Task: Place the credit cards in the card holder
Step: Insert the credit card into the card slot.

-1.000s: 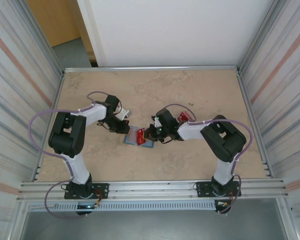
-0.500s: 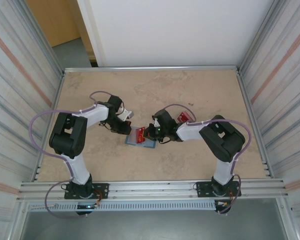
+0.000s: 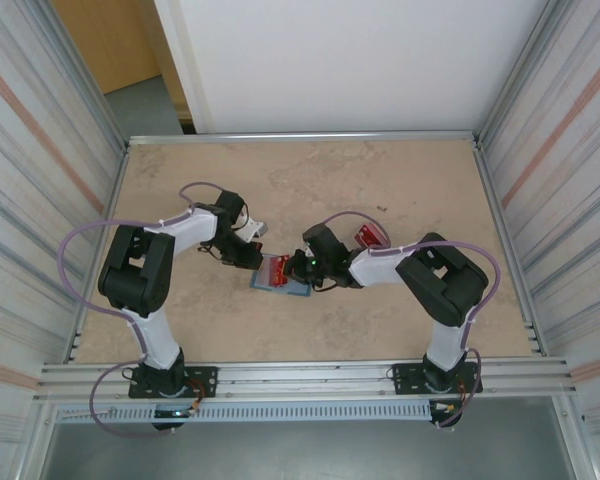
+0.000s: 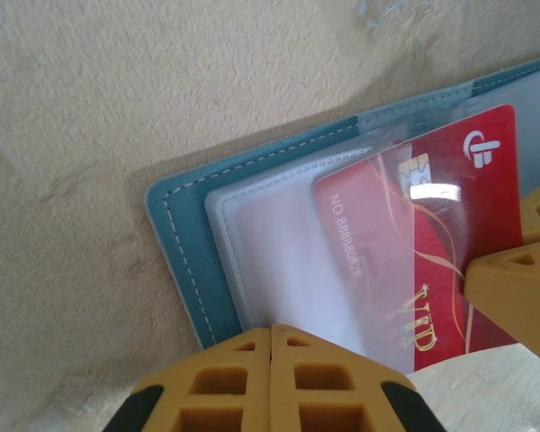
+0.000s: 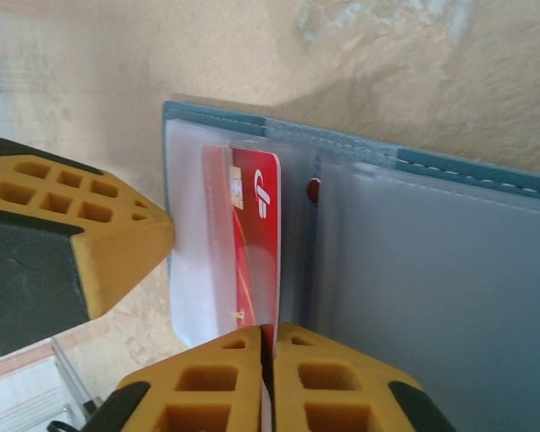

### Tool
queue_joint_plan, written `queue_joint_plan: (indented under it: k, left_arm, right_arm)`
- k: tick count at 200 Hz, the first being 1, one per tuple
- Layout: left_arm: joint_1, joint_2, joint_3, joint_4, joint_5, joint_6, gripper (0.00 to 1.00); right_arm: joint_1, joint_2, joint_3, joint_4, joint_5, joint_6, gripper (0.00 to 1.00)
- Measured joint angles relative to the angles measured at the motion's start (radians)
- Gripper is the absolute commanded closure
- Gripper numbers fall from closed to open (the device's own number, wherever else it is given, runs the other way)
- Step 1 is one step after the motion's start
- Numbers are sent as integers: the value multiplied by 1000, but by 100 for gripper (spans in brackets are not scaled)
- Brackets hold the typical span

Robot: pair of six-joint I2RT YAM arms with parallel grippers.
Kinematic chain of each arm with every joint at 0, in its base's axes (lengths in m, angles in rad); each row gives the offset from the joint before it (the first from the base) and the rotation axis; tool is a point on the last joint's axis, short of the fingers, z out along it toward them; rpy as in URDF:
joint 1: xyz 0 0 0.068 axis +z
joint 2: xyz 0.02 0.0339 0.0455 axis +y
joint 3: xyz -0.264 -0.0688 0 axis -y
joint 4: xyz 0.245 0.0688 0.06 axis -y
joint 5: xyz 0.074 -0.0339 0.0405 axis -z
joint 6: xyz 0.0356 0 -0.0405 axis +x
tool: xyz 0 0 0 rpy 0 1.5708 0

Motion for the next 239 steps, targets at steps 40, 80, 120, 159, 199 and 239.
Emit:
queue_joint_plan:
  k: [40,80,120,159,199,239]
  left_arm:
    - [-13,0,0,-4,1,0,100]
    - [-18,0,0,-5,1,0,100]
    - [-18,0,0,-5,1,0,100]
    - [-18,0,0,-7,1,-3,100]
    - [-18,0,0,-8,2,-7,100]
    - [-10,-5,2,-35,2,-11,98]
  right_arm:
    - [17,-1,41,-127,39,-13,78]
    - [44,-2,92,-236,71,-44,76]
    - [48,0,120,-287,72,-60,74]
    - [53,13,161,-327,69,-72,73]
    - [56,46,203,-344,56,-84,73]
    - [64,78,251,-380,42,-89,73]
